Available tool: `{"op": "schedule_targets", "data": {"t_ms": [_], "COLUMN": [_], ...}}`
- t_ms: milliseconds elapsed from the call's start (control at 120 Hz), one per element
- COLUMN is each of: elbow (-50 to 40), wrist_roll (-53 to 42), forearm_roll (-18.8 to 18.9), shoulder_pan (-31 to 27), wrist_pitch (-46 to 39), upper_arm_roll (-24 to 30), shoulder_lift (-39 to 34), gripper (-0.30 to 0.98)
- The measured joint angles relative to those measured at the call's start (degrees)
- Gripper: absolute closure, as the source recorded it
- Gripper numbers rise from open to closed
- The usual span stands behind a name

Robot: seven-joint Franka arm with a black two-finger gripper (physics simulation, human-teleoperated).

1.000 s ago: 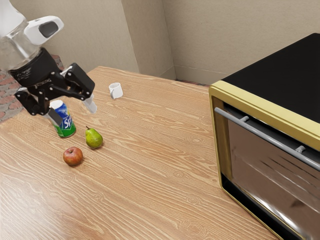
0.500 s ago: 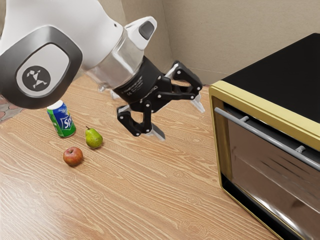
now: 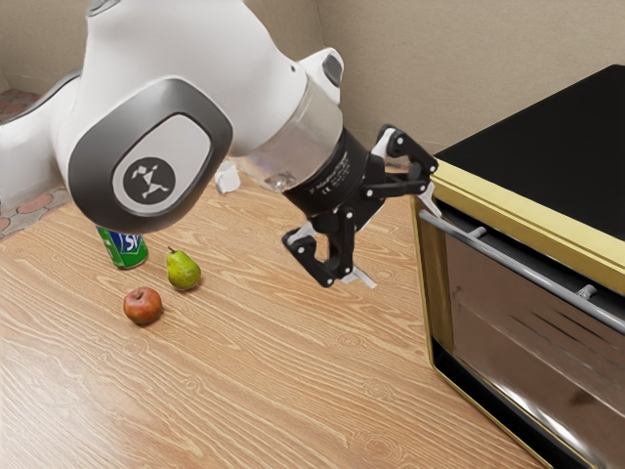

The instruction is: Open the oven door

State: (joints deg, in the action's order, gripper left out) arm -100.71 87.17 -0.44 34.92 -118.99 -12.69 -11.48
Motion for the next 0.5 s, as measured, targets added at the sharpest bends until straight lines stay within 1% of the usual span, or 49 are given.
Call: {"op": "schedule_targets", "data": {"t_ms": [92,267,408,500], "elbow": [0.08,0.16,0.30,0.55], "wrist_roll": [2.41,5.90,7.94,9.03], "forearm_roll": [-0.13,-0.13,0.04,0.11], "shoulder_pan": [-2.32,-4.83,-5.21,-5.22], "wrist_pitch": [-0.27,-0.57,-0.69,-0.80], "upper_arm_roll": [1.16,2.47,5.05,5.62], "shoulder_lift": [0.01,0.86,1.50,1.83], "gripper": [0.00,0.00,0.00,0.00]}}
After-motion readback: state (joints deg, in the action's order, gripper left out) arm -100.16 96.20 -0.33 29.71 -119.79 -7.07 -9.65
